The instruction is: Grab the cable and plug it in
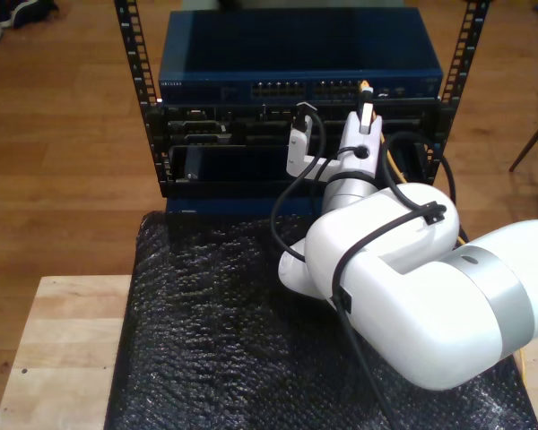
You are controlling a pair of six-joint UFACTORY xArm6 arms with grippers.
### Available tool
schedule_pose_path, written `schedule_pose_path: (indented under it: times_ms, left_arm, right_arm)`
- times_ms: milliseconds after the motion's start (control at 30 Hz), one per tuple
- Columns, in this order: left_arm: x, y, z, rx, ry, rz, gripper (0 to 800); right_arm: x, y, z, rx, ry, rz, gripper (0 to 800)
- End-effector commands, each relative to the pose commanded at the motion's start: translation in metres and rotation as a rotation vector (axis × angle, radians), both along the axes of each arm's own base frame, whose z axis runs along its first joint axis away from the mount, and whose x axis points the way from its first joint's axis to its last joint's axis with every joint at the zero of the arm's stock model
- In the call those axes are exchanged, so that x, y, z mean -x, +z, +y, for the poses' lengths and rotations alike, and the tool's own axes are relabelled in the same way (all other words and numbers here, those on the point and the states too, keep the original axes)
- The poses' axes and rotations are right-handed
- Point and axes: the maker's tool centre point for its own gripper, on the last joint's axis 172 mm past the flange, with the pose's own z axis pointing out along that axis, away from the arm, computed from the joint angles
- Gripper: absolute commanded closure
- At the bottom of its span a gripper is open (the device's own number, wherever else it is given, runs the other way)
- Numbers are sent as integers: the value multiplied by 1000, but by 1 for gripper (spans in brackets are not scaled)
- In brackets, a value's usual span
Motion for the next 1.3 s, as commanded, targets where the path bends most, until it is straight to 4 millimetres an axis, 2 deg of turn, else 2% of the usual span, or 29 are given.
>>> schedule_pose_path:
  times_ms: [100, 200, 500, 667, 800, 1133, 1300]
  left_arm:
    - [0, 0, 0, 0, 0, 0, 0]
    - [0, 0, -1, 1, 0, 0, 0]
    - [0, 0, 0, 0, 0, 0, 0]
    - [0, 0, 0, 0, 0, 0, 0]
    - [0, 0, 0, 0, 0, 0, 0]
    - [0, 0, 0, 0, 0, 0, 0]
    - [0, 0, -1, 1, 0, 0, 0]
  right_arm:
    - [1, -1, 2, 3, 4, 2, 575]
    - [1, 0, 2, 3, 6, 2, 554]
    - [9, 4, 13, 5, 28, 16, 523]
    - [18, 8, 11, 10, 33, 33, 516]
    - [24, 7, 21, 10, 59, 65, 500]
    - [47, 25, 8, 11, 81, 134, 483]
    - [60, 36, 1, -5, 105, 191, 417]
